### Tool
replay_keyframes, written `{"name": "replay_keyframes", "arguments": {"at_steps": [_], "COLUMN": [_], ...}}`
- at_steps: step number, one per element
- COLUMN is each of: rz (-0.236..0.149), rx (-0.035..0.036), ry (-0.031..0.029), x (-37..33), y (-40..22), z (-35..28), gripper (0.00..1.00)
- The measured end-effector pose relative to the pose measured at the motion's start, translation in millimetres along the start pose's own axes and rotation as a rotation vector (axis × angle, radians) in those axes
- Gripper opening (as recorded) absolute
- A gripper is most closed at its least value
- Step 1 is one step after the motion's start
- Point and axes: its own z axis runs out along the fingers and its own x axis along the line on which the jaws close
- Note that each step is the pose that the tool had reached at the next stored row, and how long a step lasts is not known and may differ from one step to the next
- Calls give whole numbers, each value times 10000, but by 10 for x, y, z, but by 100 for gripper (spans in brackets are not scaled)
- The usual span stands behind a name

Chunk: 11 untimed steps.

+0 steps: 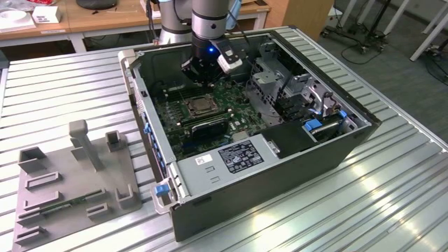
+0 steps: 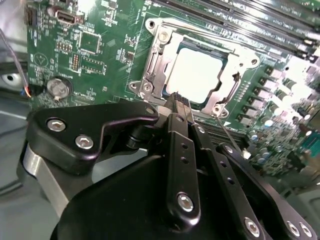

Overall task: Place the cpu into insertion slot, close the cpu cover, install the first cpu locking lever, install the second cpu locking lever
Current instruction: 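Close the cpu cover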

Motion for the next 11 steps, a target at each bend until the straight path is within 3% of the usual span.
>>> {"name": "replay_keyframes", "arguments": {"at_steps": [11], "rz": [-1914], "rx": [4], "ry": [73], "x": [0], "y": [0], "z": [4], "gripper": [11]}}
